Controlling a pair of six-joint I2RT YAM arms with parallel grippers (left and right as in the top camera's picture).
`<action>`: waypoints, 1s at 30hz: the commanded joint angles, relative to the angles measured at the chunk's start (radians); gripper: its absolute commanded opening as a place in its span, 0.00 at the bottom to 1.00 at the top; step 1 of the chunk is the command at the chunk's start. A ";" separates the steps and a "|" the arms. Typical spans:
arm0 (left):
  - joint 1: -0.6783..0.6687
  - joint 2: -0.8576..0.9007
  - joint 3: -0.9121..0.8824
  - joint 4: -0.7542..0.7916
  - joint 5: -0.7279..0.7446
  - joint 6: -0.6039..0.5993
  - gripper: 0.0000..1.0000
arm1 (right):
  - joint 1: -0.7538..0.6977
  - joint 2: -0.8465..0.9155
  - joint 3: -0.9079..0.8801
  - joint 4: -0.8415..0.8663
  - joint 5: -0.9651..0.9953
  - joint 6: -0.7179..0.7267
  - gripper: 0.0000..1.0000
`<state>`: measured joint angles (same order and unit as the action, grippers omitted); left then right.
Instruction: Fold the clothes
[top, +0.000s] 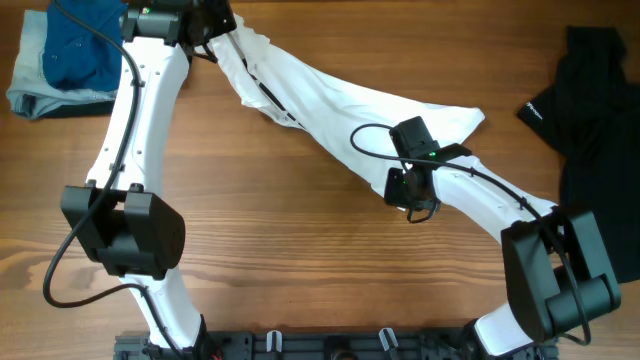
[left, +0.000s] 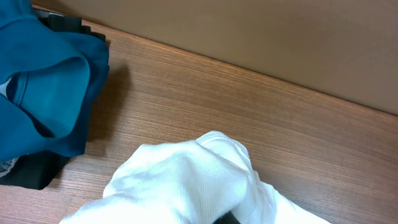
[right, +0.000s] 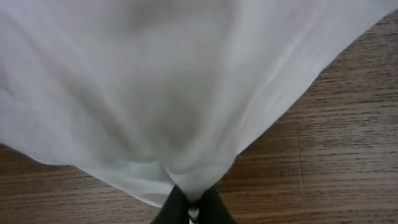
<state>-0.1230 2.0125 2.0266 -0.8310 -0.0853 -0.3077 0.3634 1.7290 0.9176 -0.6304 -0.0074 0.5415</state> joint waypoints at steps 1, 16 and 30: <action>0.008 0.003 0.014 -0.003 -0.013 0.009 0.04 | -0.002 0.029 -0.022 -0.049 -0.027 -0.019 0.04; 0.008 -0.097 0.014 -0.026 -0.014 0.018 0.04 | -0.369 -0.299 0.690 -0.432 -0.076 -0.486 0.04; 0.008 -0.503 0.014 0.060 0.047 0.100 0.04 | -0.475 -0.301 0.909 -0.389 -0.125 -0.522 0.04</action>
<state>-0.1230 1.5879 2.0277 -0.7975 -0.0505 -0.2699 -0.0845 1.4296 1.7653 -1.0355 -0.1009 0.0429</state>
